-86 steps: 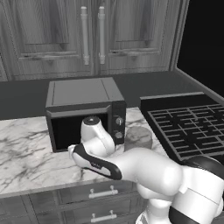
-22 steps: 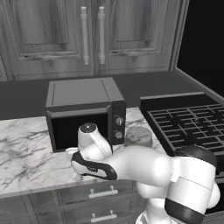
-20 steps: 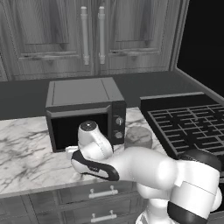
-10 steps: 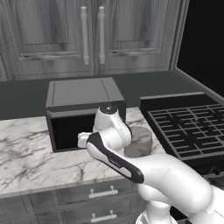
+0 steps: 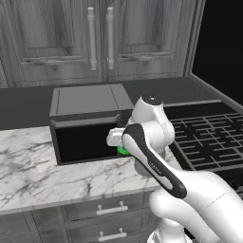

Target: Pick the mug from the counter and place it inside the microwave. Then close the microwave.

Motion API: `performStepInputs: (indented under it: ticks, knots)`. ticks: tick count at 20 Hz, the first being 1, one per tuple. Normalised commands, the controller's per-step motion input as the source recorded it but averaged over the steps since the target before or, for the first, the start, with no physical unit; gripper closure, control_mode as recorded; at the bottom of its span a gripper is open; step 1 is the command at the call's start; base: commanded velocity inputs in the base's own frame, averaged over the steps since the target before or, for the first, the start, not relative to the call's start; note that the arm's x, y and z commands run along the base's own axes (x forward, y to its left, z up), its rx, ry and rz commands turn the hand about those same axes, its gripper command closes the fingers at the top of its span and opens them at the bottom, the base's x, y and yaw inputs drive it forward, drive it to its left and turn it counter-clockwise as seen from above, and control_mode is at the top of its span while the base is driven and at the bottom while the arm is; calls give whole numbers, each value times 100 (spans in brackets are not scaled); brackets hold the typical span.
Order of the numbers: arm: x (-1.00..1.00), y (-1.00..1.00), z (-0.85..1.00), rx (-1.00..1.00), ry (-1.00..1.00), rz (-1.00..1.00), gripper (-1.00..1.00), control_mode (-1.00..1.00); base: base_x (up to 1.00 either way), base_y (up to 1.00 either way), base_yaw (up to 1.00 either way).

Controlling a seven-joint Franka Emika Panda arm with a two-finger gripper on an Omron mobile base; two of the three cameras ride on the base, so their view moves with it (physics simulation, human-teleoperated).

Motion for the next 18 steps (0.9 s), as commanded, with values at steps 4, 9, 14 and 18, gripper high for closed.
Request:
performStepInputs:
  ticks: [4, 9, 14, 18]
  knots:
    - [-34, -40, 77, 0, 0, 11, 100, -100, 0, 0, 0]
    - [-50, -30, 23, 0, 0, 17, 100, -100, 0, 0, 0]
    - [-50, -13, 25, -4, 0, 22, 100, -100, 0, 0, 0]
    - [-46, -12, 32, -10, -7, 21, 100, -100, 0, 0, 0]
